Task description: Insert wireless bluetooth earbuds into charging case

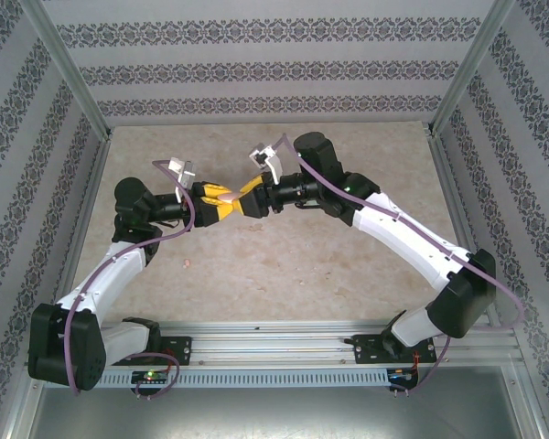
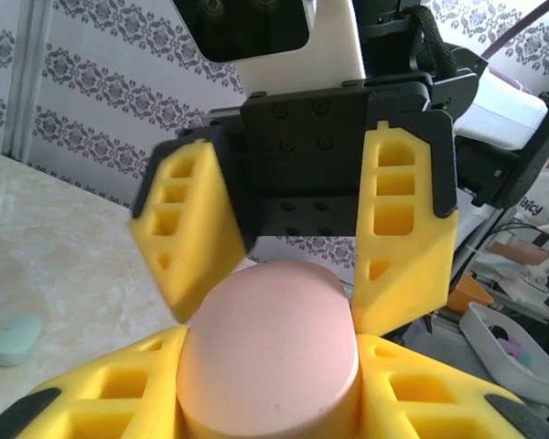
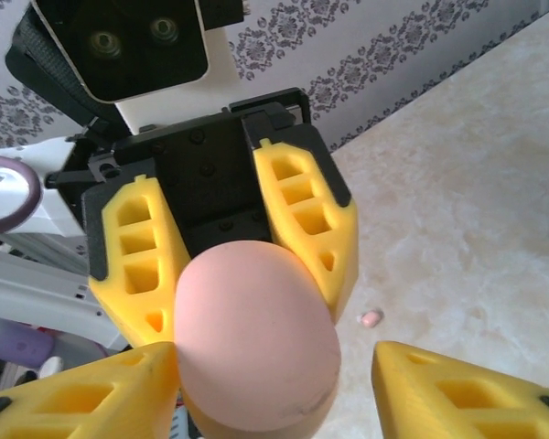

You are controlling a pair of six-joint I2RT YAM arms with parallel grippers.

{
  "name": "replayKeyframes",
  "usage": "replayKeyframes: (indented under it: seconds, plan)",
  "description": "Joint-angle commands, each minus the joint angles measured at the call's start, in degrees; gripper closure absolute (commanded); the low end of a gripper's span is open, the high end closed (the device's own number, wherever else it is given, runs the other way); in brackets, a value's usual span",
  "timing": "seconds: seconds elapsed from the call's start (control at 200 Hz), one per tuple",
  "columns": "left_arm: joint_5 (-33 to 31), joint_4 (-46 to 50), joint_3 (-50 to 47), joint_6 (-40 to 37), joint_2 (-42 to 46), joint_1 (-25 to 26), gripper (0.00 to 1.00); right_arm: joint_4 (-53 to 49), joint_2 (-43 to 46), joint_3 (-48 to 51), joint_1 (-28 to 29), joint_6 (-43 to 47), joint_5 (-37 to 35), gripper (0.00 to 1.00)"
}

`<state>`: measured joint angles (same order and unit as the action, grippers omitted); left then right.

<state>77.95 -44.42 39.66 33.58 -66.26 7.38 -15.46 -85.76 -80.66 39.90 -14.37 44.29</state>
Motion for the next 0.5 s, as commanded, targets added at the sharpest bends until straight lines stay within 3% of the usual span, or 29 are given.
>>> replayKeyframes:
  seconds: [0.0, 0.29, 0.495]
  plan:
    - [2.20, -3.06, 1.88, 0.69, 1.40, -0.12, 0.66, 3.12, -1.94, -1.71, -0.16, -2.35, 2.00, 0.49]
    - [2.47, -2.59, 1.80, -0.25, 1.28, 0.18, 0.66, 13.72, -1.91, 1.81, -3.17, -11.16, 5.06, 0.47]
    - [2.55, -2.60, 1.96, -0.28, 1.01, 0.26, 0.65, 15.82, -2.61, 2.53, -3.78, -13.39, 6.70, 0.44]
